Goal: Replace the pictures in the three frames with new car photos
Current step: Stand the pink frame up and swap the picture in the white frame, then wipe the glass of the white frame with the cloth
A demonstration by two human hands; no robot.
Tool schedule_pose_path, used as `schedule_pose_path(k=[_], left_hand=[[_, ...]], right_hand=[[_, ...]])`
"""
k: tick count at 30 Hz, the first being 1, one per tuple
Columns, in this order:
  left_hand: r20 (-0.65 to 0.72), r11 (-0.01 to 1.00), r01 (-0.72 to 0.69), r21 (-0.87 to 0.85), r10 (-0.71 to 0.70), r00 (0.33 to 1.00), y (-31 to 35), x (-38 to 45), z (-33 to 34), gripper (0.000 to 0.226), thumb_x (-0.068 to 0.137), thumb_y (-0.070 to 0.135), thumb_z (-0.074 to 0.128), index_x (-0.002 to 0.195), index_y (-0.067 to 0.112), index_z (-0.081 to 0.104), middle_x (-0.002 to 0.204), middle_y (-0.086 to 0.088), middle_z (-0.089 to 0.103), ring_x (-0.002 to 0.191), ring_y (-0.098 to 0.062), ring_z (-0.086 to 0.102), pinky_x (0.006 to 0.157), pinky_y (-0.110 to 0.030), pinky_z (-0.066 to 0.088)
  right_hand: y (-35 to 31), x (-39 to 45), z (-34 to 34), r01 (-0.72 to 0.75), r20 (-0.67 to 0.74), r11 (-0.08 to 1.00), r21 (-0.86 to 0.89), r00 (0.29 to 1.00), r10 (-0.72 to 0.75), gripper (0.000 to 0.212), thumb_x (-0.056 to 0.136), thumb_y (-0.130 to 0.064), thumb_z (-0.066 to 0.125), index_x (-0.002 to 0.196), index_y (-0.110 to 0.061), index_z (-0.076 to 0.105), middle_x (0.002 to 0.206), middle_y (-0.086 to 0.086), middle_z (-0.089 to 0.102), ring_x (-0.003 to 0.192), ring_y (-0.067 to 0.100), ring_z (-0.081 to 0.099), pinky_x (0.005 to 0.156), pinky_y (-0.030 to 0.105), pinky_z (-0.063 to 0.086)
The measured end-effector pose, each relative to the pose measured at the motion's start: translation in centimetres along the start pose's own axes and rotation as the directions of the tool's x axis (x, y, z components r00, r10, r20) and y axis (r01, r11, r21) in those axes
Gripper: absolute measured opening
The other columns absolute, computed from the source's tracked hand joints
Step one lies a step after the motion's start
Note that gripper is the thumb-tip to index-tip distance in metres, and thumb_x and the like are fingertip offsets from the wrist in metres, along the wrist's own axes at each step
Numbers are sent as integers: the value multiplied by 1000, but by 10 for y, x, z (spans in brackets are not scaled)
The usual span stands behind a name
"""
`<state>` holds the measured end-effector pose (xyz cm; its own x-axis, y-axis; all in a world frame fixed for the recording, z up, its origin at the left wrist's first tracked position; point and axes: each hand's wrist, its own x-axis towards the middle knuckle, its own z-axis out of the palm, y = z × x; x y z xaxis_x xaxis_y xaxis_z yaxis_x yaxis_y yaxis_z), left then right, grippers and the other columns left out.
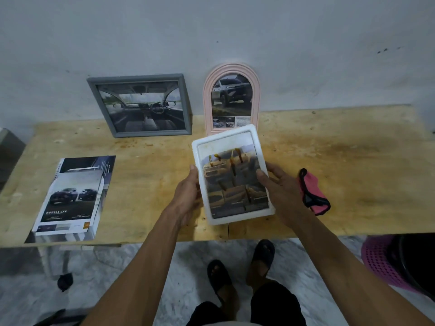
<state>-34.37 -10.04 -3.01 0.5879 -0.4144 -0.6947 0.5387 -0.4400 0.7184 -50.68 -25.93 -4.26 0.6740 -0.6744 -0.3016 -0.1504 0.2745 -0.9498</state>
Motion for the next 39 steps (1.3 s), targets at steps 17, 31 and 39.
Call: schedule_pose_path(k=[17, 31, 39], left_hand=[[-101, 994, -16, 105, 27, 995, -61, 41, 23, 31, 98, -2, 54, 114, 18, 72, 102, -7, 75, 89, -28, 73, 84, -47, 60], [-211, 867, -58, 494, 184, 960, -74, 69, 34, 44, 90, -6, 50, 119, 18, 72, 95, -3, 72, 91, -24, 70, 83, -34, 58], [-216, 863, -76, 499, 210, 954, -78, 74, 31, 42, 90, -3, 51, 119, 21, 71, 95, -6, 74, 89, -29, 72, 84, -43, 60]], right_hand=[[73, 22, 2, -396, -251, 918, -11, 890, 380, 19, 102, -29, 44, 93, -35, 59, 101, 1, 66, 86, 17, 64, 70, 32, 54], [88, 41, 0, -353, -277, 831, -429, 927, 251, 22, 100, -16, 49, 113, -13, 66, 100, 3, 66, 90, 18, 60, 79, 34, 53], [78, 41, 1, -333, -269, 742, -582, 940, 211, 25, 99, -14, 51, 119, -4, 62, 115, 10, 63, 97, 20, 57, 76, 28, 43]])
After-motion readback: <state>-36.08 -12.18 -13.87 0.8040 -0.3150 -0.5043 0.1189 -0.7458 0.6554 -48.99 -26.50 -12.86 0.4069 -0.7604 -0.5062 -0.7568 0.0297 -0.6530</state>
